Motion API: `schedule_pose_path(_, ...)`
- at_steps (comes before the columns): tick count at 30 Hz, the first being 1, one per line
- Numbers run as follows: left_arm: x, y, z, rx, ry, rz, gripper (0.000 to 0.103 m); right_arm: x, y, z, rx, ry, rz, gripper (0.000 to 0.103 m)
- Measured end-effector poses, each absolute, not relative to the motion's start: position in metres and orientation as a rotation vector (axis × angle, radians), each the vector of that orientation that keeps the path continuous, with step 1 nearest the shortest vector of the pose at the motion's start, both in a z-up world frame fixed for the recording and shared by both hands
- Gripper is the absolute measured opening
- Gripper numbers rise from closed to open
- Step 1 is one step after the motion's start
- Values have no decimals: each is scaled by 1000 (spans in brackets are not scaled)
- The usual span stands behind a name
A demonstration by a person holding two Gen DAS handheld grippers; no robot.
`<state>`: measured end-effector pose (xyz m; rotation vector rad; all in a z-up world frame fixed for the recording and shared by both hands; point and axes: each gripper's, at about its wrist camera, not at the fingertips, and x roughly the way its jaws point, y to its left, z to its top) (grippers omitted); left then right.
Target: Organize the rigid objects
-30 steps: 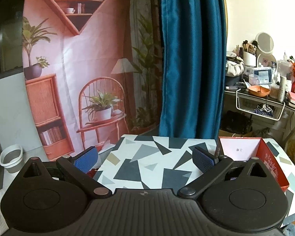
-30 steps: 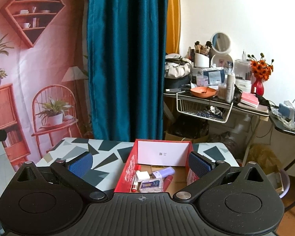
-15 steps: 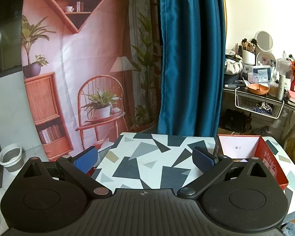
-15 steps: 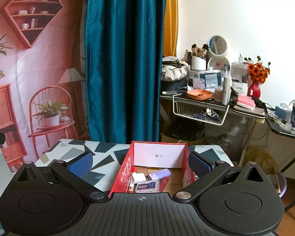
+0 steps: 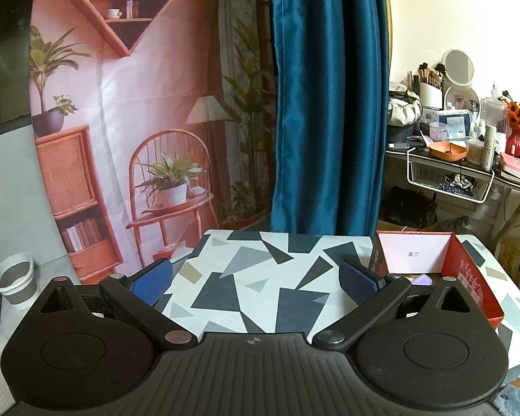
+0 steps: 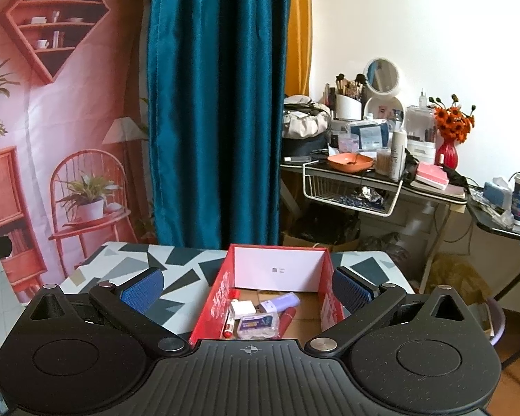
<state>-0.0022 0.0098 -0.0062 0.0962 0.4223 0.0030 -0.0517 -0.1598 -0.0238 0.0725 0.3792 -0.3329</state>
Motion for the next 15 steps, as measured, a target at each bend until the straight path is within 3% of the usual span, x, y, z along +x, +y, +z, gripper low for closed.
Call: schedule_pose_path(15,-2,10,-8,105,413,5,103,-55,-162,-26,81,385,-324,103)
